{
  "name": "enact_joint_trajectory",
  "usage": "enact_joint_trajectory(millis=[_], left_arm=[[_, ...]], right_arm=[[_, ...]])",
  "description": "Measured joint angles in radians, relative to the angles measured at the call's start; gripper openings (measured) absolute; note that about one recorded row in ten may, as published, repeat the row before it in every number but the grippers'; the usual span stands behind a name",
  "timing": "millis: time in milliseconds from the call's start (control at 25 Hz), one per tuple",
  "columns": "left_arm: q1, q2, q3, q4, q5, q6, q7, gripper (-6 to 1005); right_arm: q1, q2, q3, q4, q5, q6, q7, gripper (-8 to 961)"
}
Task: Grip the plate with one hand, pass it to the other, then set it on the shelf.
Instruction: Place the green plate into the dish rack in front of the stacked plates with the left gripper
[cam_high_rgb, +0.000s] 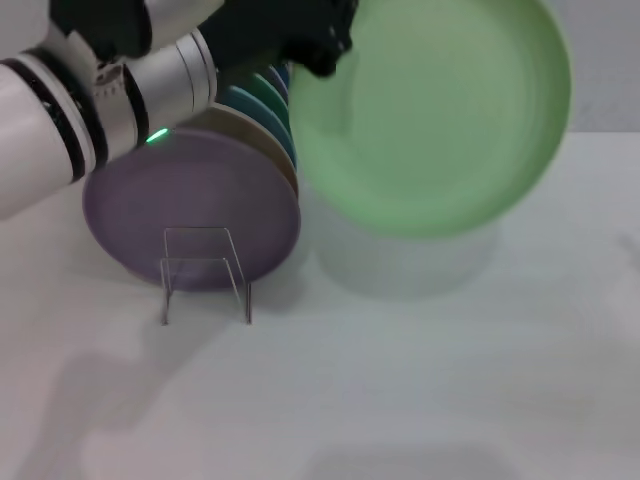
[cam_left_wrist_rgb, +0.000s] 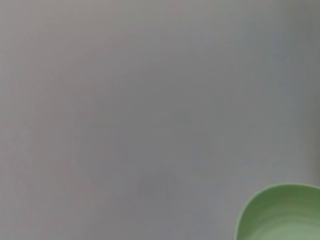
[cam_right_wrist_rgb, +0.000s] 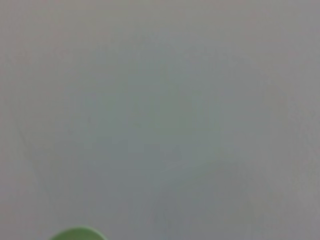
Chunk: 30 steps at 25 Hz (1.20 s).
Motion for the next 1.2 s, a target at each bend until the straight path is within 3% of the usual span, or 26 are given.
enact_joint_trajectory(millis=[120,280,480,560,680,840,1040,1200], left_arm=[[0.052,0.001,0.112,-0.030,-0.032,0.203,0.175,29],[0.073,0.003,0.268,-0.027,-0.001,0.481,0.290,29],[0.068,0.005,0.464,0.107,0.255,0.932,0.209,29],[0.073,0.005,0.498,0.179,0.403,1.084,0.053,29],[0.098,0.007,0.489,0.270,0.557,1.226,-0.197,29],[0.104,0.015,0.396,0.505,0.798,1.501,-0.563,29],[-0.012,0.031,0.309,0.936,0.849,1.912,-0.712,29],[-0.108,0.040,0.260,1.205,0.850,2.135,-0.798,29]], right_arm=[[0.002,0.000,0.007,-0.005,-0.005,0.008,0.004,543],[0.005,-0.002,0.008,-0.009,-0.026,0.010,0.006,545],[0.011,-0.005,0.010,-0.015,-0.051,0.011,0.007,547],[0.012,-0.005,0.010,-0.016,-0.054,0.011,0.009,548],[0.012,-0.005,0.011,-0.016,-0.060,0.011,0.010,549],[0.012,-0.006,0.010,-0.017,-0.070,0.013,0.016,551],[0.020,-0.008,0.004,-0.033,-0.076,0.029,0.017,553],[0.028,-0.008,0.003,-0.041,-0.077,0.047,0.020,555]])
